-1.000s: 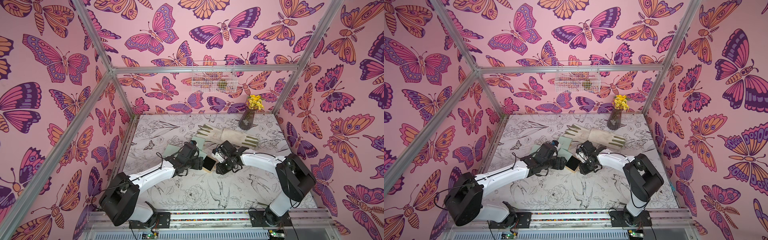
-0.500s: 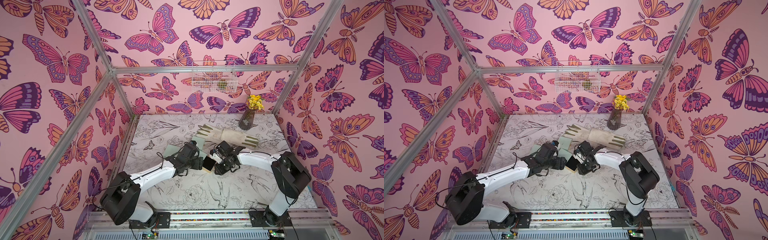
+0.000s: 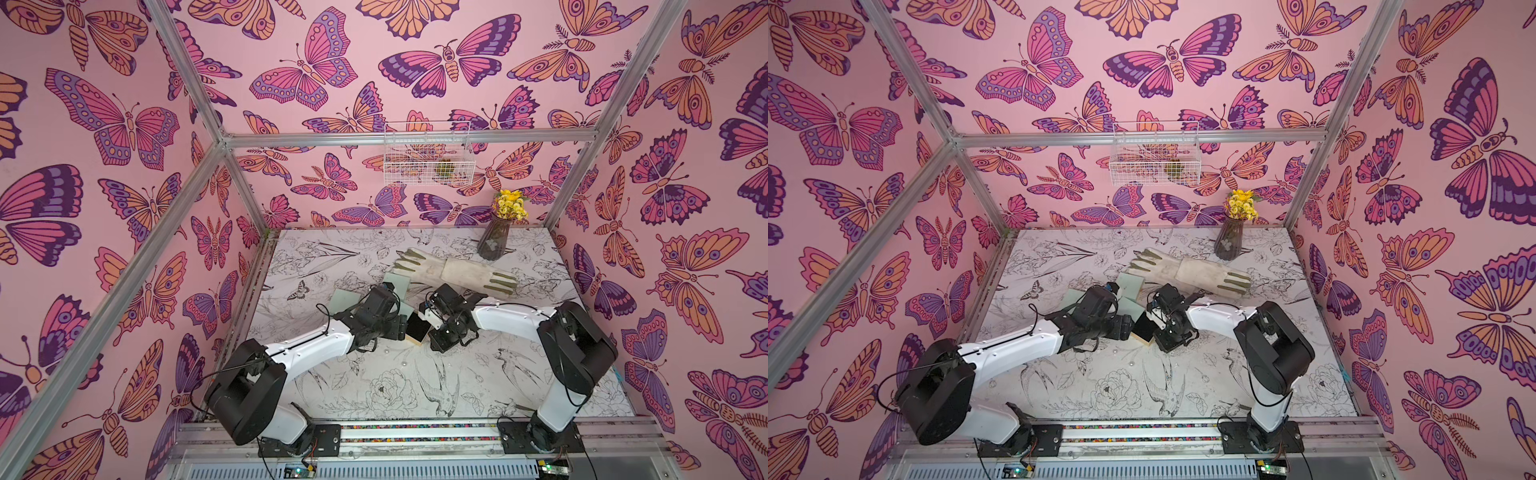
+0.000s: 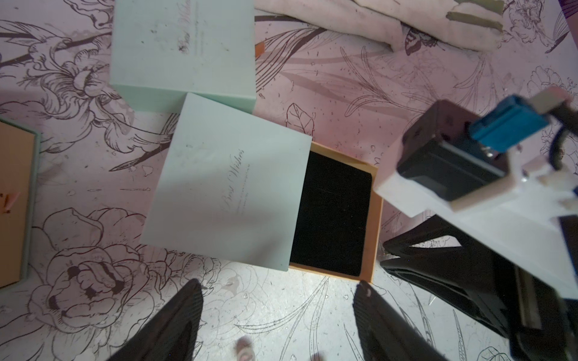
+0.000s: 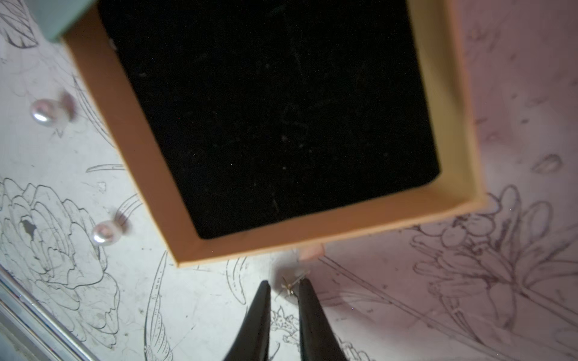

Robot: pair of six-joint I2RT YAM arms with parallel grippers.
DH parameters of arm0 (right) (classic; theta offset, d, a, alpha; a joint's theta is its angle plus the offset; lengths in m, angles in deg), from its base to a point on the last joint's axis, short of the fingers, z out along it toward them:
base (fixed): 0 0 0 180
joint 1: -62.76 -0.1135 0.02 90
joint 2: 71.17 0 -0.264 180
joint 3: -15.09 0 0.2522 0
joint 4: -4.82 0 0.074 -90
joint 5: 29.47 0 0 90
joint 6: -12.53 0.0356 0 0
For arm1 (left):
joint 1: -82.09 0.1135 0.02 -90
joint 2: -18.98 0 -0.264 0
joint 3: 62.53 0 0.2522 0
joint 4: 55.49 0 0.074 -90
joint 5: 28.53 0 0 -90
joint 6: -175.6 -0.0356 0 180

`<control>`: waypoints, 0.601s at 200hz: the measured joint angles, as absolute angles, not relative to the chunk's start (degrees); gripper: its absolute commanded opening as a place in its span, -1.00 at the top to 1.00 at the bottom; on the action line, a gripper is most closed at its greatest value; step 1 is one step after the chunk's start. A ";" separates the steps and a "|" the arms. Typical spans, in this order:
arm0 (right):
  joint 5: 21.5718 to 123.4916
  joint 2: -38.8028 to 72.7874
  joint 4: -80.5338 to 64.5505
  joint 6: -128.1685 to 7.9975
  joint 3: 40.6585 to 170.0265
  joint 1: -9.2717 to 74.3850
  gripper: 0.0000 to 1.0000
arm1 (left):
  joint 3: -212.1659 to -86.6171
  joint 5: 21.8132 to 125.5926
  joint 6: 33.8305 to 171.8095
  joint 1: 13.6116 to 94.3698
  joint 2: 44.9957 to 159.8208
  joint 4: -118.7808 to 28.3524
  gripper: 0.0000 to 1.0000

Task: Place the earrings into the drawer-style jewelry box
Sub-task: Pick up the earring from the center of the board.

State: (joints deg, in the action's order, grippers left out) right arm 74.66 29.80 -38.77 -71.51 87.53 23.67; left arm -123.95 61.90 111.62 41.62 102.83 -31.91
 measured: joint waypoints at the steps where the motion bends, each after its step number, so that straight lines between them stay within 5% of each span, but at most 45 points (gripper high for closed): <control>1: 74.64 29.80 -38.77 -71.51 87.53 23.67 0.69 | -123.95 61.90 111.62 41.62 102.86 -31.91 -0.56; 73: 74.53 29.88 -38.83 -71.45 87.96 23.65 1.00 | -124.03 61.92 111.62 41.62 103.01 -31.91 -0.55; 120: 74.38 29.25 -39.90 -69.66 88.47 23.62 1.00 | -124.03 61.88 111.60 41.69 103.01 -31.91 -0.55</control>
State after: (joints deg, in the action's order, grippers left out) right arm 74.38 29.25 -39.90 -69.66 88.47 23.62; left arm -124.03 61.88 111.60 41.69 103.01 -31.91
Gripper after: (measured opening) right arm 0.046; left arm 0.775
